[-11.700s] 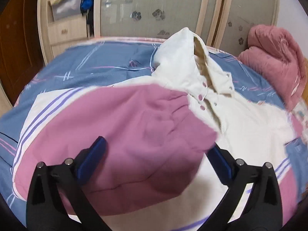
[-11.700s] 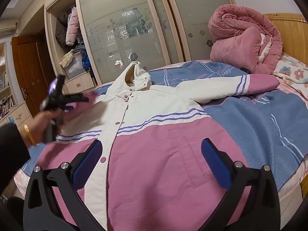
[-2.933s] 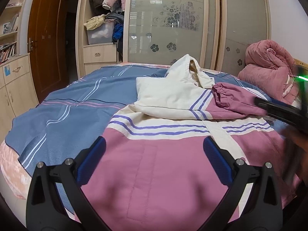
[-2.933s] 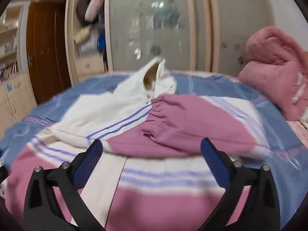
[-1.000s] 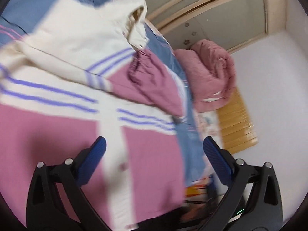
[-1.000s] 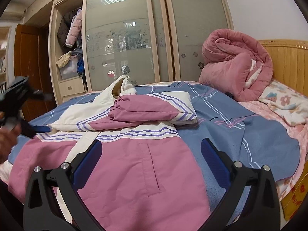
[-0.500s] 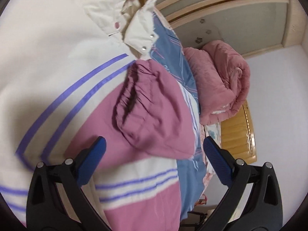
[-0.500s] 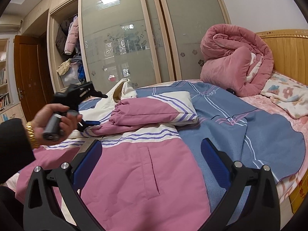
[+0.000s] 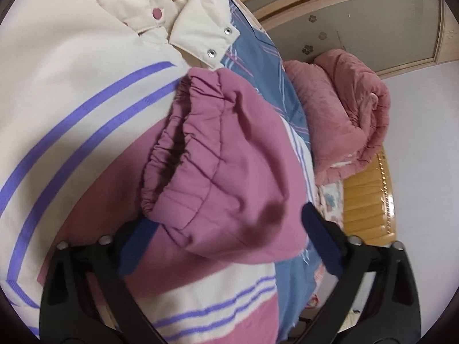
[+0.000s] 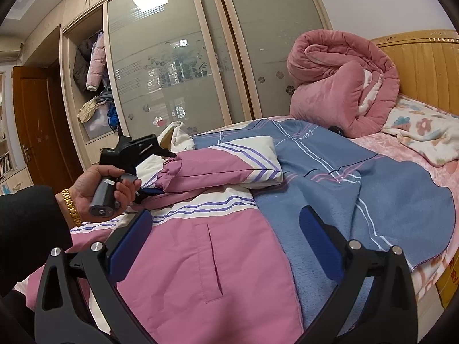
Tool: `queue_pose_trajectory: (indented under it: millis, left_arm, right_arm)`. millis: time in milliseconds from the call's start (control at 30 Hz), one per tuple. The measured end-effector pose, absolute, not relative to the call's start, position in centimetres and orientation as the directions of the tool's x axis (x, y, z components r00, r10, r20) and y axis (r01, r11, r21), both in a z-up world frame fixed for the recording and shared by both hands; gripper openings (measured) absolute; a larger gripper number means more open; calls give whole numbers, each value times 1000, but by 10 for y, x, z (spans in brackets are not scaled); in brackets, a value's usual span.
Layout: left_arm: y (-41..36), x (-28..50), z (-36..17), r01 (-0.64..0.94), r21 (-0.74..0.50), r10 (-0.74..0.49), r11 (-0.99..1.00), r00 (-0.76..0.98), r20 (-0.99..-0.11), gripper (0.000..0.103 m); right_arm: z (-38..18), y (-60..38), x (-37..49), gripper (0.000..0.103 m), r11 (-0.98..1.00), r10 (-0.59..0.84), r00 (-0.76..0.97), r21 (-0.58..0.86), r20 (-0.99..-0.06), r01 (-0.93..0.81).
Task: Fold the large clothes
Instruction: 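Reach the left gripper to the folded sleeve's pink cuff and grasp it, then lift the cuff with the left gripper, lay it flat on the chest, release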
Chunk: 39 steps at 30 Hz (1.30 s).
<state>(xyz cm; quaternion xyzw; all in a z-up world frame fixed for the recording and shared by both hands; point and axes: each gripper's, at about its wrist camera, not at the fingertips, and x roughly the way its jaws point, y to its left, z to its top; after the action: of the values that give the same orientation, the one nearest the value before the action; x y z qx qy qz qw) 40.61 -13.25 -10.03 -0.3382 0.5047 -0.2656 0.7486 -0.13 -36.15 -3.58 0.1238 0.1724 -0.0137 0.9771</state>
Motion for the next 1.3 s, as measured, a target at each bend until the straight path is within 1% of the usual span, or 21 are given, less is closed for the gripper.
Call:
queue_pose_trajectory:
  millis: [33, 67, 100, 167, 267, 367, 400, 500, 600, 700, 800, 933, 1000, 1133, 1167, 1200, 1267, 1300]
  left_arm:
    - [-135, 407, -101, 54, -764, -727, 643, 356, -587, 77]
    - [-135, 407, -103, 49, -755, -717, 654, 360, -597, 49]
    - [-134, 409, -105, 43, -768, -727, 639, 359, -585, 32]
    - [-133, 408, -103, 66, -773, -732, 631, 379, -566, 26]
    - [-134, 405, -84, 139, -735, -712, 664, 419, -564, 22]
    - [-133, 401, -60, 183, -714, -704, 676, 446, -552, 17]
    - [-134, 399, -46, 223, -690, -698, 689, 460, -549, 16]
    - [-126, 391, -17, 267, -637, -666, 723, 515, -540, 15]
    - [-109, 382, 17, 300, -613, -656, 731, 558, -509, 14]
    - [-80, 367, 52, 315, -562, -611, 765, 632, -478, 14]
    - [-43, 354, 60, 291, -549, -578, 784, 664, -474, 14]
    - [16, 338, 42, 217, -524, -506, 823, 699, -506, 15]
    - [36, 333, 23, 188, -517, -484, 835, 697, -530, 15]
    - [66, 328, -31, 105, -540, -464, 835, 660, -591, 17]
    - [69, 326, -44, 86, -537, -455, 839, 653, -605, 19]
    - [71, 325, -53, 69, -536, -446, 842, 648, -617, 24]
    - [74, 321, -75, 29, -551, -440, 834, 637, -633, 38]
    - [77, 319, -83, 7, -558, -435, 830, 635, -639, 54]
  right_arm:
    - [-36, -361, -1, 102, 969, 16, 939, 237, -343, 70]
    - [-36, -361, 0, 102, 969, 17, 938, 236, -345, 70]
    - [-37, -361, 0, 102, 969, 17, 938, 236, -347, 69]
    - [-37, -360, 1, 102, 970, 17, 937, 233, -350, 70]
    - [-38, -358, 2, 102, 971, 15, 936, 230, -353, 71]
    - [-38, -356, 5, 102, 971, 13, 934, 226, -358, 73]
    - [-39, -356, 6, 102, 972, 11, 933, 224, -361, 75]
    - [-40, -355, 9, 102, 972, 8, 931, 222, -366, 79]
    - [-41, -351, 11, 102, 973, 6, 928, 216, -372, 80]
    - [-42, -347, 13, 102, 975, 8, 926, 210, -378, 77]
    - [-43, -343, 15, 102, 977, 12, 924, 203, -383, 72]
    - [-45, -335, 17, 102, 982, 19, 919, 182, -394, 57]
    - [-46, -331, 19, 102, 984, 25, 915, 173, -403, 50]
    - [-51, -323, 25, 102, 988, 24, 905, 148, -424, 43]
    - [-52, -322, 27, 102, 989, 24, 902, 143, -431, 42]
    - [-53, -321, 28, 102, 990, 24, 900, 138, -435, 41]
    - [-55, -319, 31, 102, 991, 24, 895, 127, -446, 36]
    - [-55, -318, 32, 102, 992, 24, 893, 121, -449, 35]
